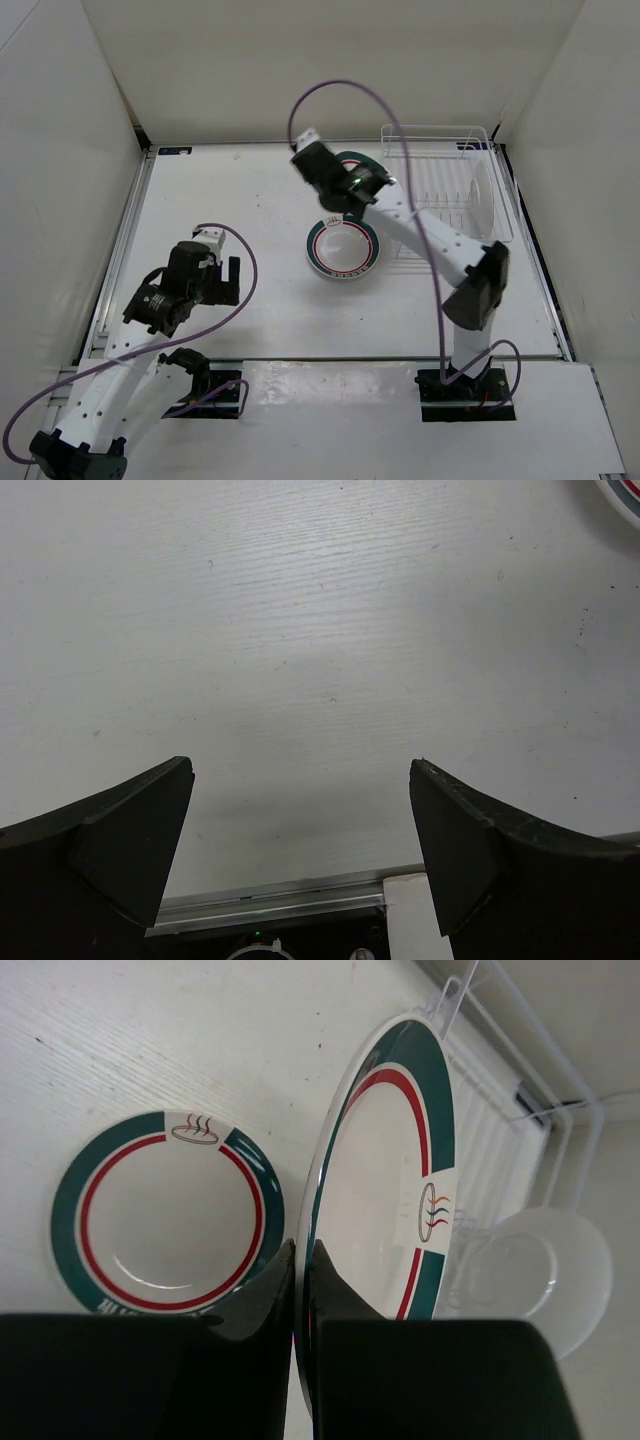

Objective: Unload the plates from the dish rack

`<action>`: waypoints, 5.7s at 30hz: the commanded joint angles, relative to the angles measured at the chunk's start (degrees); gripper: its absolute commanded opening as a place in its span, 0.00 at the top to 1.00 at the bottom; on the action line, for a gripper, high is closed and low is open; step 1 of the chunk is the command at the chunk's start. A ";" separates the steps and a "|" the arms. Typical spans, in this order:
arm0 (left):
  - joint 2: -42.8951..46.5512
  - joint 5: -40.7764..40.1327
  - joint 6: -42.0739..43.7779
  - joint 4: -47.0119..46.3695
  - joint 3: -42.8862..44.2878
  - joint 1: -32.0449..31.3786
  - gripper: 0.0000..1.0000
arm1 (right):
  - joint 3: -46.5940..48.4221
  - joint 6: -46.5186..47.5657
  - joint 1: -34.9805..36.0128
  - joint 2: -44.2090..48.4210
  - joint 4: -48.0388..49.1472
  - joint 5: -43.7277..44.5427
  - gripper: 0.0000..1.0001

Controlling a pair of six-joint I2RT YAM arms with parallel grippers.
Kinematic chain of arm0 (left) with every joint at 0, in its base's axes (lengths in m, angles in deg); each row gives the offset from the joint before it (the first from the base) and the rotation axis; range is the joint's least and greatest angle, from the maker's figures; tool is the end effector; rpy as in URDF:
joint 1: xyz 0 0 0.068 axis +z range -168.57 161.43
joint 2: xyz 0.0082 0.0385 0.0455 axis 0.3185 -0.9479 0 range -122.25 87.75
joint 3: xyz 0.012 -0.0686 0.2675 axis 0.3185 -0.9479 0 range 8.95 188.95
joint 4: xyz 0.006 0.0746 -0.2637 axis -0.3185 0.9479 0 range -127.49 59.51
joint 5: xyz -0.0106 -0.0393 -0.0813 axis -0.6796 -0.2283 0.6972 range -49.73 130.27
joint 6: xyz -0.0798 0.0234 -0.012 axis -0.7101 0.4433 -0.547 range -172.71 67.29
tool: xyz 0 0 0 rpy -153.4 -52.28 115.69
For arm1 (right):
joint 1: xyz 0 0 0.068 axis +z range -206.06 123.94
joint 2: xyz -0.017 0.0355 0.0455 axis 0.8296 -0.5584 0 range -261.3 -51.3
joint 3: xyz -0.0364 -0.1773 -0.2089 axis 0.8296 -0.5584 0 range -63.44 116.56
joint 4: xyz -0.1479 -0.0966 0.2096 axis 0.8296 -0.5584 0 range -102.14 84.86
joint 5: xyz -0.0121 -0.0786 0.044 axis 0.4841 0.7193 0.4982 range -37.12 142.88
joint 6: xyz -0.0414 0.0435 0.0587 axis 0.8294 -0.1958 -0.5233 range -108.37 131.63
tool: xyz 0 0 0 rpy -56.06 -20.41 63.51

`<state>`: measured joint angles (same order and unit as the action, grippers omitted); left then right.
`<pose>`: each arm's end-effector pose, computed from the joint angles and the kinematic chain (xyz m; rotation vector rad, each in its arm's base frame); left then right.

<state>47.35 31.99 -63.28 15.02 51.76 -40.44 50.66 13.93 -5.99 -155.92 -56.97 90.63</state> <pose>0.1581 -0.0520 0.2452 0.1760 2.4281 -0.0775 0.3107 0.3010 0.3853 -0.6489 2.0454 -0.2841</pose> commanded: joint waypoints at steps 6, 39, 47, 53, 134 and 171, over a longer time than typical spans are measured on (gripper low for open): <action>1.91 -1.92 -0.68 0.22 1.40 -0.11 0.00 | -2.30 19.31 12.86 -9.28 21.94 33.61 1.00; 0.68 -0.69 -0.68 0.14 1.49 -0.10 0.00 | -17.78 -7.93 14.80 -17.20 11.49 18.67 1.00; 0.59 -0.52 -0.51 0.22 1.49 -0.19 0.00 | -13.82 -6.08 15.06 -20.10 12.55 18.49 1.00; 0.50 -0.52 -0.51 0.22 1.49 -0.19 0.00 | -13.38 -6.17 14.80 -21.50 13.16 17.88 1.00; 1.91 0.54 -0.68 0.22 1.23 -0.10 0.00 | -5.74 -15.84 -22.42 7.85 -2.22 -24.84 0.51; -9.69 0.01 -0.24 0.66 2.02 -0.19 0.00 | -3.63 -18.92 -68.70 -3.13 6.57 -57.97 0.48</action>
<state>38.17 32.30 -63.32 16.04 51.78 -40.44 43.18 -6.77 -74.21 -158.59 -49.03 36.50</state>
